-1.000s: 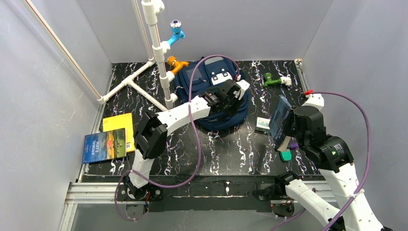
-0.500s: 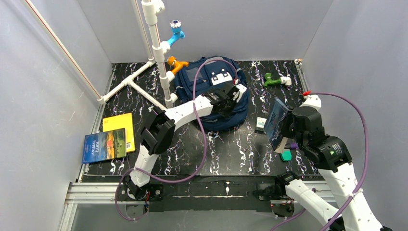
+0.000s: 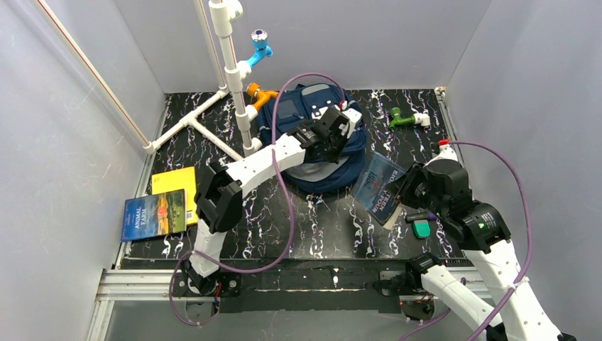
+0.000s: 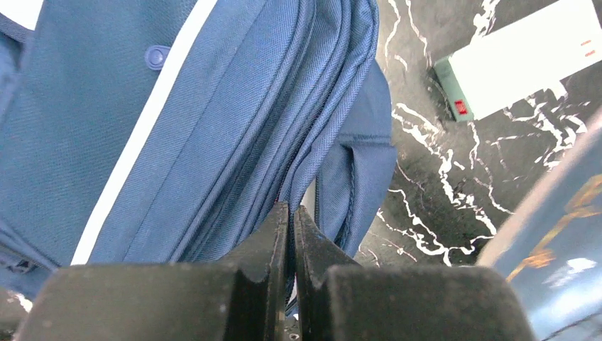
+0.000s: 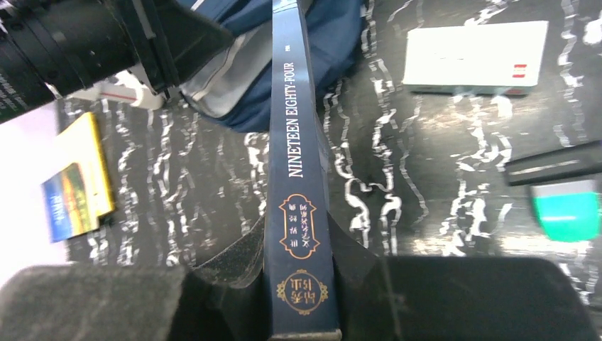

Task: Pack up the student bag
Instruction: Place the book in the student bag.

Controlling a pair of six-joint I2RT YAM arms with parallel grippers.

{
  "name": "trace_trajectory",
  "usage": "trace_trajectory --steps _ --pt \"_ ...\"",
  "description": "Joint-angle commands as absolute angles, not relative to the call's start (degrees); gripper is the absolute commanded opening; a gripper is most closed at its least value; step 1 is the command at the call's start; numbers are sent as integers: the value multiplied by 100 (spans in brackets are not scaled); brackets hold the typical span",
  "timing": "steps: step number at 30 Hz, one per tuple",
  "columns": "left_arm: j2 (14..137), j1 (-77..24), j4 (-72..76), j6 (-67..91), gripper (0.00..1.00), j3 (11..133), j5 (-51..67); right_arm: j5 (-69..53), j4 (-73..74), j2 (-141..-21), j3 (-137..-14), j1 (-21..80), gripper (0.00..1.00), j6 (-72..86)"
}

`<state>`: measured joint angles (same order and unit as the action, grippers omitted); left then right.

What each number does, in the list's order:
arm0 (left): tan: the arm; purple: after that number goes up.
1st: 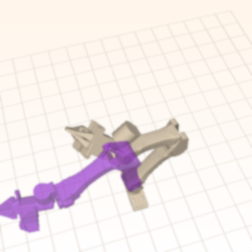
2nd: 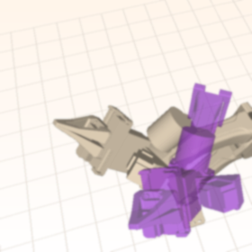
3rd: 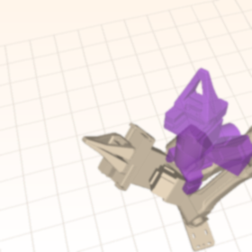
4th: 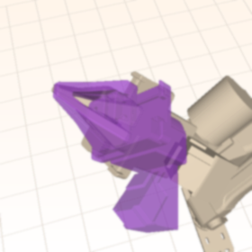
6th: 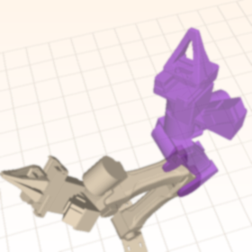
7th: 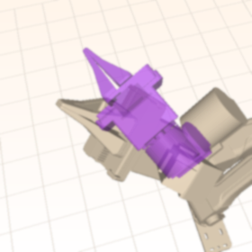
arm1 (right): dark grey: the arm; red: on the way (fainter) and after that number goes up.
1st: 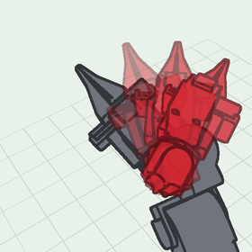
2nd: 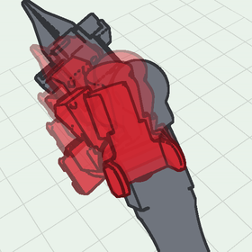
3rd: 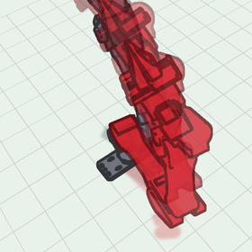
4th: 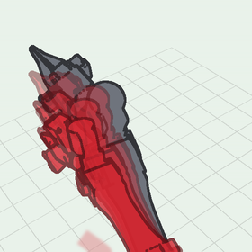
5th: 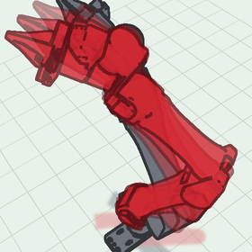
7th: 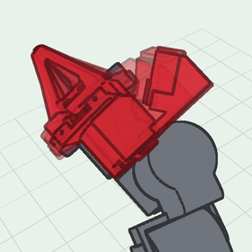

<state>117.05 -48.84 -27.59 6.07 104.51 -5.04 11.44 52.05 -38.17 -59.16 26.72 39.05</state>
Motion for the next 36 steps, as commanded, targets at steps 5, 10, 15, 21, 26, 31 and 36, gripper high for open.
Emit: trace_trajectory --steps 5,10,15,21,26,31,36 --pt "10617 -4847 -2764 624 0 11121 -1475 53 3813 -3433 -5416 2689 1 5436" --pt "10294 -4856 -2772 707 0 11289 -1325 47 3380 -3154 -4692 2689 1 6349" --pt "10008 -4876 -2808 900 0 11292 -1047 -390 1817 -3082 -3934 2689 1 7321" --pt "9833 -4947 -2933 1006 0 11289 -957 -801 969 -3559 -4003 2689 1 7655" --pt "9760 -4983 -2936 1148 0 11254 -892 -753 714 -3508 -3908 2689 1 7988" --pt "9718 -5051 -2935 1307 0 11276 -754 -775 345 -3587 -3569 2687 1 8400" --pt "9655 -5124 -2935 1436 0 11273 -694 -342 -563 -3716 -3070 2689 1 8643"
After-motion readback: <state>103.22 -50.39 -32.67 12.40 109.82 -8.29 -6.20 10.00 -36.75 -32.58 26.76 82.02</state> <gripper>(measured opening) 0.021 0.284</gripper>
